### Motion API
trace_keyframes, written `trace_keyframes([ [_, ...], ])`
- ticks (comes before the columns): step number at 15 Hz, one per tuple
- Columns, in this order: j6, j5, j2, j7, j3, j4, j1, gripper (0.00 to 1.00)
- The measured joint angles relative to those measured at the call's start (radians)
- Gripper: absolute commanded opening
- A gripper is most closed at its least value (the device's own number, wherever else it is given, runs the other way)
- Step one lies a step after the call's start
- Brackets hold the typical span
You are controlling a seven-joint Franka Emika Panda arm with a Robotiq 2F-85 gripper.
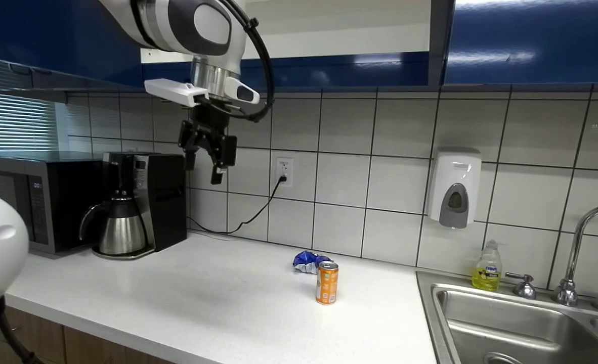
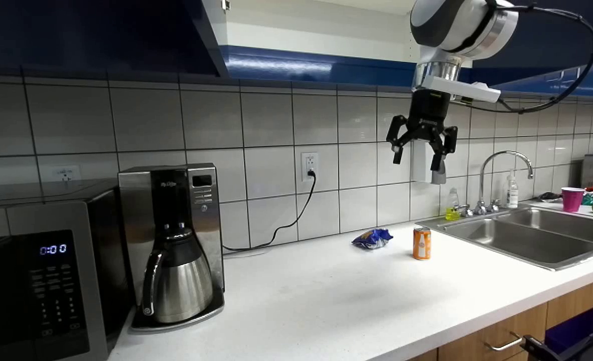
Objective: Put the orange can inside the cabinet
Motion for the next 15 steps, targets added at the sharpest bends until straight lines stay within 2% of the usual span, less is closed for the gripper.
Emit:
trace_keyframes([
  [3, 0.036, -0.001, 0.038, -0.005, -0.019, -0.014, -0.015, 1.0],
  [10, 0.192, -0.007, 0.22, -0.06, -0.084, -0.032, -0.069, 1.0],
  [15, 0.207, -0.01, 0.281, -0.093, -0.097, -0.007, -0.077, 1.0],
])
